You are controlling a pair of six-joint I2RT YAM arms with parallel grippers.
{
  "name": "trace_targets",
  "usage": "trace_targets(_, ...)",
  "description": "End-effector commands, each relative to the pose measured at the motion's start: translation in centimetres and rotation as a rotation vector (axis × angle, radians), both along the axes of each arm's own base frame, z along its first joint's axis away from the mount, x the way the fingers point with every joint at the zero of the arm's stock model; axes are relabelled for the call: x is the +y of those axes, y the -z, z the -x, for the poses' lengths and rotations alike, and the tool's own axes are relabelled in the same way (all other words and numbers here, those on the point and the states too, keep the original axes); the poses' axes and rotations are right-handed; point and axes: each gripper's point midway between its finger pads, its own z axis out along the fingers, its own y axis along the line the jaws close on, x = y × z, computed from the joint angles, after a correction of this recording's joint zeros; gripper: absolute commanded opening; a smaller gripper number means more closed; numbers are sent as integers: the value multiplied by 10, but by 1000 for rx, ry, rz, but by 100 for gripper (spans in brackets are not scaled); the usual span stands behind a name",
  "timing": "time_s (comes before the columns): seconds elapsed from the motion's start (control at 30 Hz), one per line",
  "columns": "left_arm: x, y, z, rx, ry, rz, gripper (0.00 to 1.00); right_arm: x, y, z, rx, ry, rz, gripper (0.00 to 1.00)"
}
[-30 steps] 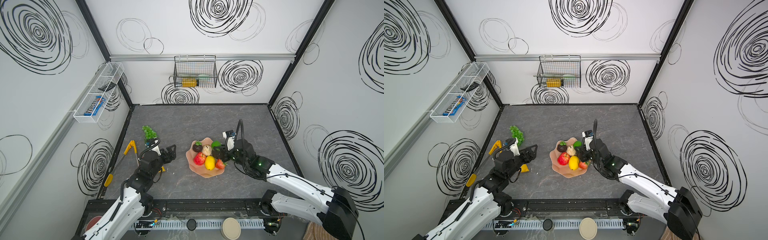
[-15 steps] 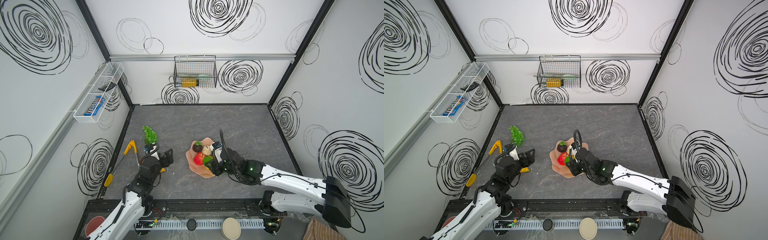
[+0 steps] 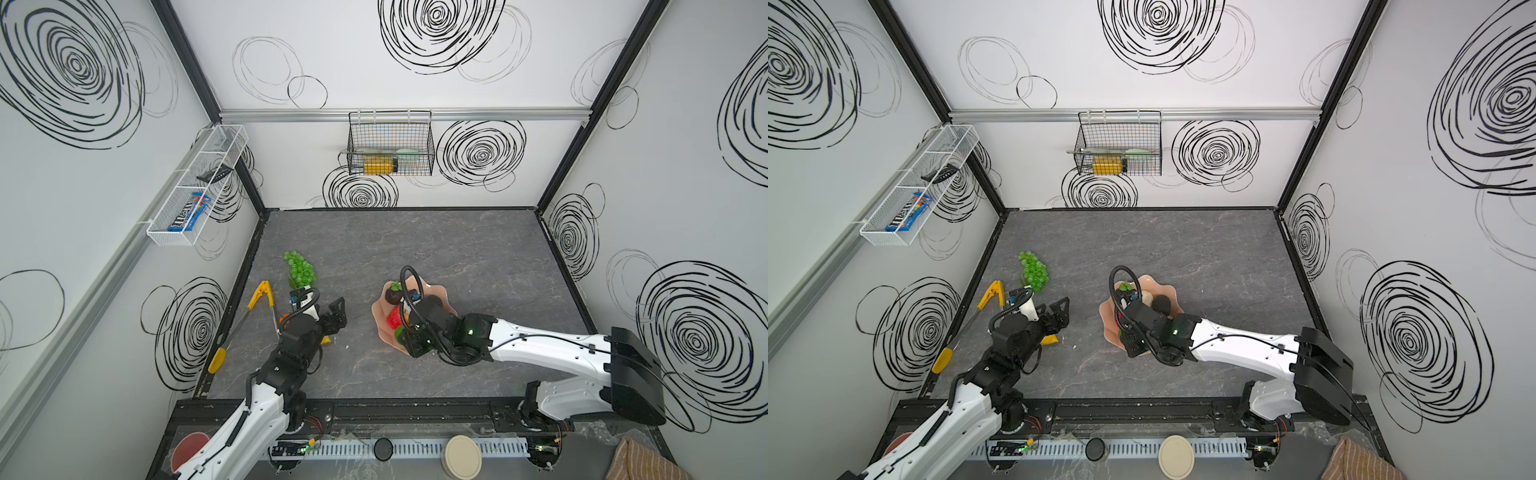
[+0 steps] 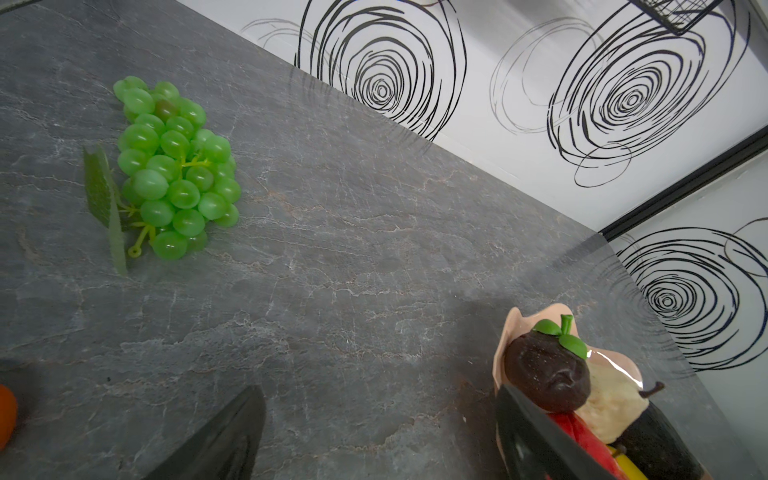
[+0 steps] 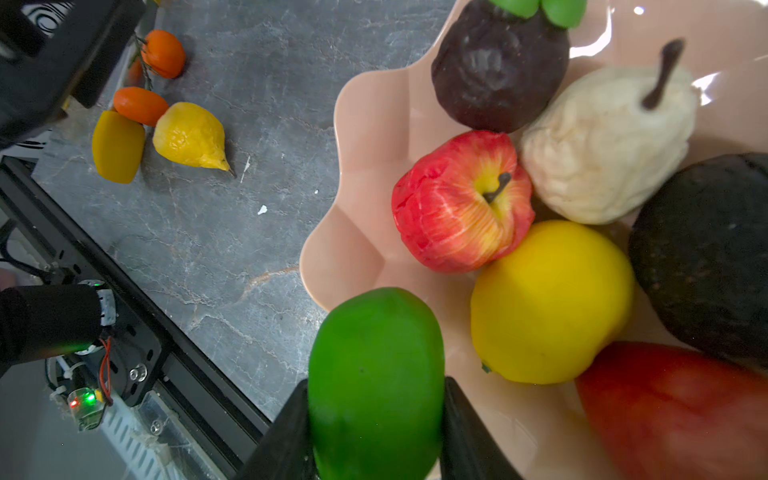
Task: Place and organize the fake fruits in the fruit bowl
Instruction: 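Carry the green lime with the right gripper over the bowl and lower it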
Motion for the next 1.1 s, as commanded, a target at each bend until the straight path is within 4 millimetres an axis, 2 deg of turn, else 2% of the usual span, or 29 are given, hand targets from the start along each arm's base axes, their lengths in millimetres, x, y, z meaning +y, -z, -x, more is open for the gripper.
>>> trace_targets(0.0,0,-9,-3,-48,-5,-8,91,-4,8,1,41,26,86,39)
trace_targets(0.13,0,-10,-2,-50,-4,-10,91,4,18,4,64,7,124,39)
trace_targets(0.33,-1,-11,-2,-53,-3,-11,91,5,19,2,52,11,131,39)
trace_targets(0.53,-1,-11,-2,-54,-5,-12,91,11,3,-3,18,-4,112,39)
trace_targets(0.73,0,-10,-2,-51,-8,-15,91,22,-15,-18,-39,-28,120,40)
trace_targets(1.07,-1,-10,-2,-53,-5,-14,91,42,-15,-48,-68,-44,228,40)
